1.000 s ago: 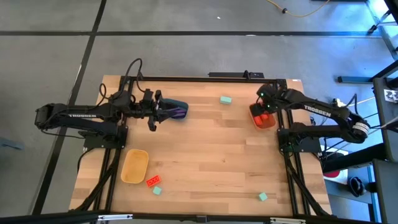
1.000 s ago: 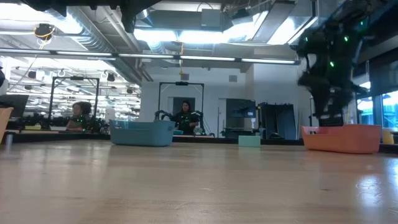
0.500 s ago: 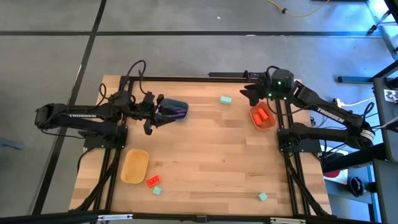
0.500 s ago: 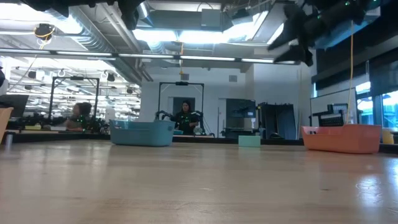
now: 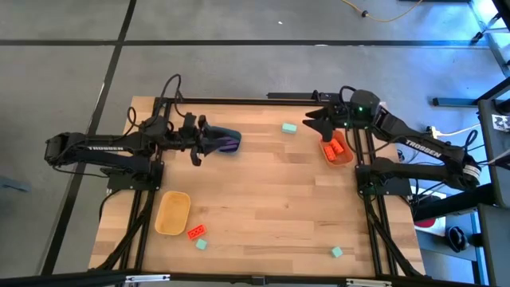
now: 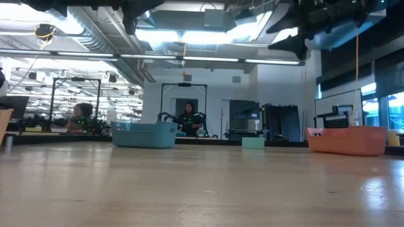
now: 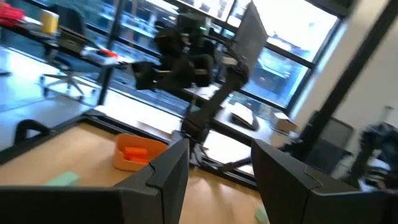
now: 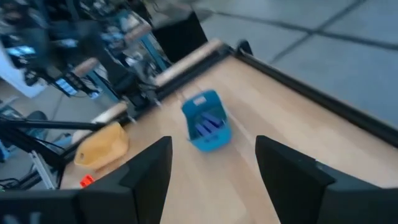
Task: Sort & place blocks by color
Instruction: Put the orange 8 stud game piece into the orange bin
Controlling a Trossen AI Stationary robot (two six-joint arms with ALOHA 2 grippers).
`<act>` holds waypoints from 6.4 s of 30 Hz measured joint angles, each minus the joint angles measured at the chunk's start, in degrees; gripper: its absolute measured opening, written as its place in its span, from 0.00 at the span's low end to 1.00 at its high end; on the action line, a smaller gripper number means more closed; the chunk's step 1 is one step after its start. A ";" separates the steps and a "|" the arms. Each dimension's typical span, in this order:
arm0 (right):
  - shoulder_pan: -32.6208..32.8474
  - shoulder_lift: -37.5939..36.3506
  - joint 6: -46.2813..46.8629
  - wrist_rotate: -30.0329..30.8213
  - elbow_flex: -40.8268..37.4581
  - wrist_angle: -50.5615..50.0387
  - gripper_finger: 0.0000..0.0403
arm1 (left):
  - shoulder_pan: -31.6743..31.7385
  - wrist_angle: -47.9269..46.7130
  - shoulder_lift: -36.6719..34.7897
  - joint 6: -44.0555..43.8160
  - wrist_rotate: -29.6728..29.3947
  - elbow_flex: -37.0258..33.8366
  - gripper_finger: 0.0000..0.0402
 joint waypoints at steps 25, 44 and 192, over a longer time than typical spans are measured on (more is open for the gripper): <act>9.23 0.04 5.02 0.04 -4.33 27.15 0.58 | 0.04 0.81 -0.04 0.01 0.44 0.00 0.41; 12.55 0.04 7.27 -0.02 -4.33 28.31 0.58 | -1.15 0.31 -0.04 -1.68 0.92 0.18 0.41; 28.79 19.28 -19.89 27.45 7.53 21.24 0.58 | 6.60 15.69 21.30 -23.42 -10.02 7.47 0.31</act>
